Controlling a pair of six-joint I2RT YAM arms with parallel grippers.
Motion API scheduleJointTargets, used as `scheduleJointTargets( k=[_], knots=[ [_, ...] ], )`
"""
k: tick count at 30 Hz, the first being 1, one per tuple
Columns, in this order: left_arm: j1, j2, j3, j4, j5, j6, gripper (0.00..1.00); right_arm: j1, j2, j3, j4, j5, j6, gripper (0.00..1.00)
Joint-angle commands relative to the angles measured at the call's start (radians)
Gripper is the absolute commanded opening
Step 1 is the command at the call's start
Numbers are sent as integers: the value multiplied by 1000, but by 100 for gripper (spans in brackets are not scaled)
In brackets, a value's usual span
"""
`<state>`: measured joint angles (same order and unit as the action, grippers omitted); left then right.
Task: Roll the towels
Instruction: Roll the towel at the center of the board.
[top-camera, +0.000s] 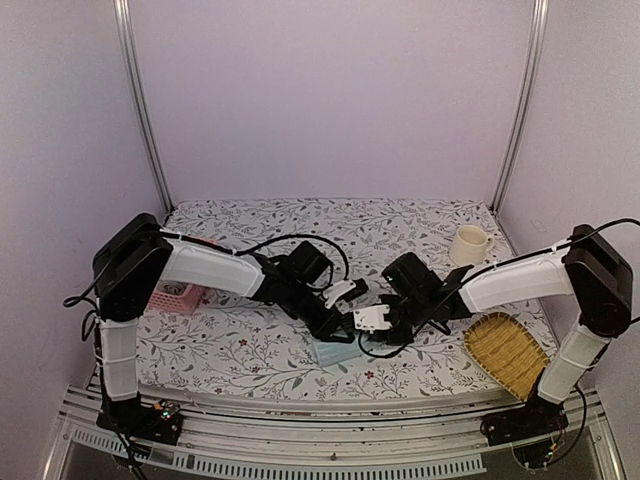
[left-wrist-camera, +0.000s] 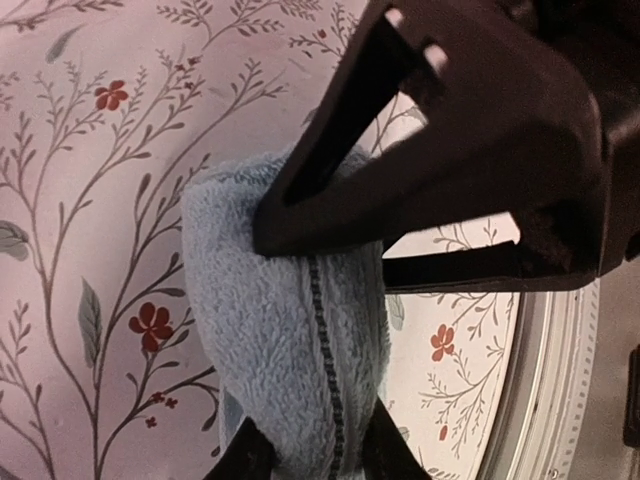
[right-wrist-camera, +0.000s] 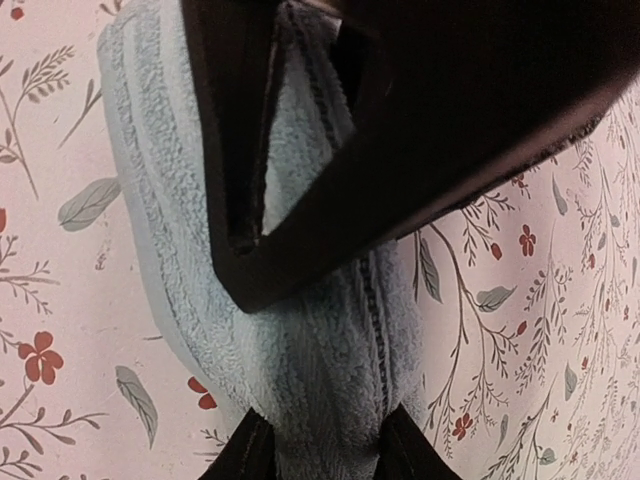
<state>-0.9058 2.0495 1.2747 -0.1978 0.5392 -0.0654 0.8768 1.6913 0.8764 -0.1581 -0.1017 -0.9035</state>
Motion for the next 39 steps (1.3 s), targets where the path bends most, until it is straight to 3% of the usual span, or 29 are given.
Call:
scheduleJointTargets(
  k=[1,3,7,13,19,22,30,39],
  knots=[
    [30,10,-36,-31,-42,4,33,2,111,31,-140,-34,-9,29],
    [30,-29,-69,-3,-81,2,42,1,138,64,-214,-72,0,24],
    [30,-176,-200,94,-166,-21,51,-3,180,148,-368,-159,23,20],
    [-4,-408,-393,196,-405,-60,52,-19,228,270,-563,-283,54,18],
    [-136,-600,-533,211,-657,-32,51,-51,316,456,-759,-401,73,16],
    [-177,-639,-571,218,-687,-27,50,-62,362,509,-792,-414,80,16],
    [-262,-549,-502,181,-718,14,49,-63,430,552,-792,-411,104,17],
    [-361,-257,-274,24,-878,113,50,-63,429,553,-778,-405,124,18]
  ],
)
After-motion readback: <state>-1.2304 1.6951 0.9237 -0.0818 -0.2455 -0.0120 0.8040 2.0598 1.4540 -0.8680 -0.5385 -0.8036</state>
